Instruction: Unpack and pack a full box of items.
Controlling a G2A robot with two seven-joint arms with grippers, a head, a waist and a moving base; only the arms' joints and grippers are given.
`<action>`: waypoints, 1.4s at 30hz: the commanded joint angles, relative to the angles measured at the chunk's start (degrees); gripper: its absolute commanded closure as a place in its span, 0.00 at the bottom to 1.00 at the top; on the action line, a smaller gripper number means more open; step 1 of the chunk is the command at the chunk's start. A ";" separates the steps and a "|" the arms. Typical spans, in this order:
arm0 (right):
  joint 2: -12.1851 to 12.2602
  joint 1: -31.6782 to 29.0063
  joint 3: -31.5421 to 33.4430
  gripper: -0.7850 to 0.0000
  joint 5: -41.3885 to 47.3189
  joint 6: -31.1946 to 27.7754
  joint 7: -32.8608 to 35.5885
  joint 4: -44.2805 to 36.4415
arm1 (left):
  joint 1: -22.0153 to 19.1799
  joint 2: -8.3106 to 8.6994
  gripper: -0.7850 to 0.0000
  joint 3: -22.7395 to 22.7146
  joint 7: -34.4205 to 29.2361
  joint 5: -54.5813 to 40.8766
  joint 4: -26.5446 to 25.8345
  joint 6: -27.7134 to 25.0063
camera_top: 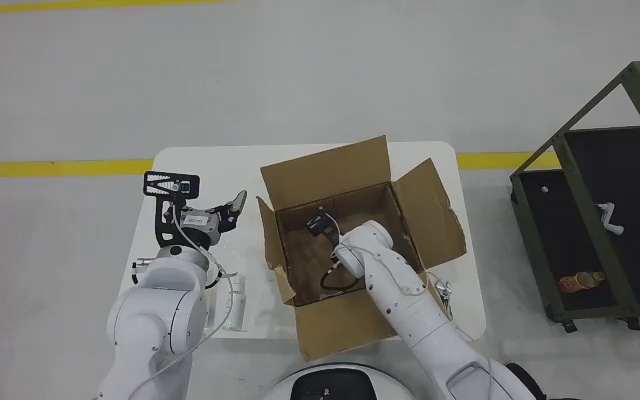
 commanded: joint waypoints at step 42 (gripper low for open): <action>0.36 -0.22 0.43 0.58 -0.06 -0.36 1.11 -1.50 | 0.00 0.00 0.00 0.00 0.00 0.00 0.00 0.00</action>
